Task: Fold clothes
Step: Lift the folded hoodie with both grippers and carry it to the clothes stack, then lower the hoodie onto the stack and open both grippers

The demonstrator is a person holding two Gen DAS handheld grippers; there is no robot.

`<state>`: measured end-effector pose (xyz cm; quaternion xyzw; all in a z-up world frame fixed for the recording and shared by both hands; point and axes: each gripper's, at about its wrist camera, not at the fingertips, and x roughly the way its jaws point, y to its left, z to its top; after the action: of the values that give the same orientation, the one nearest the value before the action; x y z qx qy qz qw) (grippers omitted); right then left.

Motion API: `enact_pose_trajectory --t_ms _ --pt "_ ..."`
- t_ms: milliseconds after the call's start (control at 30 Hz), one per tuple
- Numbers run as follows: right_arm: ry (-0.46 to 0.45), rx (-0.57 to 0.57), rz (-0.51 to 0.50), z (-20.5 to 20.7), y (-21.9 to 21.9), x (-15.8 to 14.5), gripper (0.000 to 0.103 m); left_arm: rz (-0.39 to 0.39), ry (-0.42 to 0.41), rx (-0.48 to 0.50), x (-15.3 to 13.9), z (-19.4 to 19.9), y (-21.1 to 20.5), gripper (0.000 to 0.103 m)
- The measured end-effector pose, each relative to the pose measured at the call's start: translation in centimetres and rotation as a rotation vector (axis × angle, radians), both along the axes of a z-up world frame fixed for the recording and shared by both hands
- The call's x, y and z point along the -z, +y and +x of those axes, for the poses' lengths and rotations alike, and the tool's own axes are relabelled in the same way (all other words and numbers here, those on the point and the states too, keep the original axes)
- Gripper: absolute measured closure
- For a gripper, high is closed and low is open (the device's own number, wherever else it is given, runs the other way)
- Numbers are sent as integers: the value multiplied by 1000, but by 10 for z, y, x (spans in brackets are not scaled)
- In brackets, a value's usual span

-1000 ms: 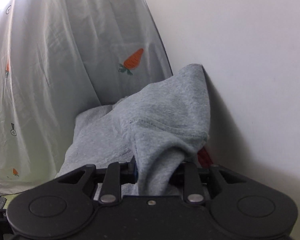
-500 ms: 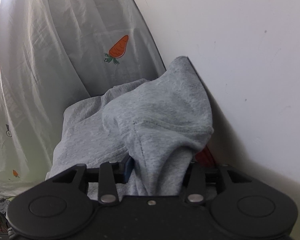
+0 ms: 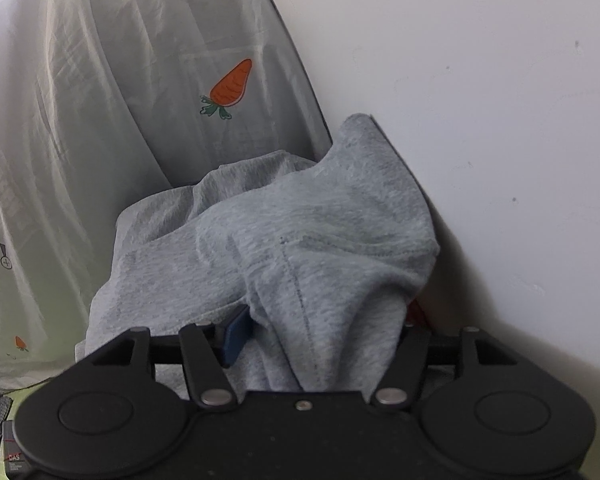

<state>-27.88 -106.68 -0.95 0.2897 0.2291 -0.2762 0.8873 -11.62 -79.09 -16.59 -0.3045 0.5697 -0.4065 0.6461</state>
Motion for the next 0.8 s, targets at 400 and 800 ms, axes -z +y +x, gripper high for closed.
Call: enact_pose_trajectory --t_ms 400,800 --pt "-18 -21 -33 -7 12 -8 74 -43 -157 18 -36 -20 14 73" --pt "-211 36 -121 -46 40 -70 80 -232 -396 41 -153 -60 37 76"
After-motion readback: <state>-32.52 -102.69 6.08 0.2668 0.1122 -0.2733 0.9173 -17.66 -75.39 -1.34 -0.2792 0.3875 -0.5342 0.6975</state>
